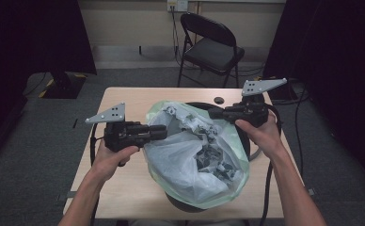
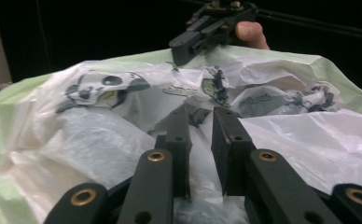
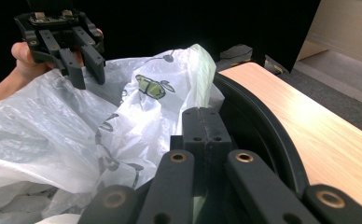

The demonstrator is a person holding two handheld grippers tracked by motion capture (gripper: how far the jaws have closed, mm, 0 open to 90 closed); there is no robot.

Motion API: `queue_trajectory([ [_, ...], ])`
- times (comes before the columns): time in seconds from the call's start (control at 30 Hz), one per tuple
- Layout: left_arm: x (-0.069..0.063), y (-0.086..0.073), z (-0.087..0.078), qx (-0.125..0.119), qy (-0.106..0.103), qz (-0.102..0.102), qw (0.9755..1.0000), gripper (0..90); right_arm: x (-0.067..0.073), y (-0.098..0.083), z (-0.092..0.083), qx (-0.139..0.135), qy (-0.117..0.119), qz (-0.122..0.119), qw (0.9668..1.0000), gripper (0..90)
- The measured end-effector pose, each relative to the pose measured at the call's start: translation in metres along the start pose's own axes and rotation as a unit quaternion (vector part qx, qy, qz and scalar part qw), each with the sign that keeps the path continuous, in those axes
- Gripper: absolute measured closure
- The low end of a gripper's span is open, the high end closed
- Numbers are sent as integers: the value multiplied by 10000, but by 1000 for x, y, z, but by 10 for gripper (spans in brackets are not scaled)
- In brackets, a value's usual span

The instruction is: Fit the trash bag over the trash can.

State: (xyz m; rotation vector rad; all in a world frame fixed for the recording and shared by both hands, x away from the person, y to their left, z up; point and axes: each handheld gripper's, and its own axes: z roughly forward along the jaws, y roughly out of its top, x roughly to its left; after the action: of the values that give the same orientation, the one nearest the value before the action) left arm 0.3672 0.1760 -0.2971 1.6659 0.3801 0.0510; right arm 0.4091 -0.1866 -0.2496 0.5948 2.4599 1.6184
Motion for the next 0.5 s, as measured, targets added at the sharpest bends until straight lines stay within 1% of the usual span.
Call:
queue_trajectory([
  [0.1, 4, 0, -2, -67, 126, -22, 9999, 753, -3, 0, 0, 3, -56, 34, 10000, 900],
  [0.2, 11, 0, -5, -197, 273, -109, 9994, 738, -7, -2, 1, -7, -99, 79, 9999, 900],
  [0.3, 19, 0, -8, -324, 479, -265, 9980, 721, -12, -5, 1, -20, -146, 161, 9998, 900],
  [0.4, 31, -1, -12, -417, 775, -431, 9952, 711, -18, -9, 0, -87, -209, 252, 9994, 900],
  [0.43, 37, -3, -13, -458, 911, -540, 9933, 714, -20, -10, 0, -112, -248, 272, 9993, 900],
  [0.47, 40, -4, -14, -460, 967, -595, 9925, 717, -22, -11, -1, -143, -278, 317, 9990, 900],
  [0.5, 44, -6, -14, -492, 973, -699, 9916, 717, -24, -12, -1, -151, -316, 343, 9988, 900],
])
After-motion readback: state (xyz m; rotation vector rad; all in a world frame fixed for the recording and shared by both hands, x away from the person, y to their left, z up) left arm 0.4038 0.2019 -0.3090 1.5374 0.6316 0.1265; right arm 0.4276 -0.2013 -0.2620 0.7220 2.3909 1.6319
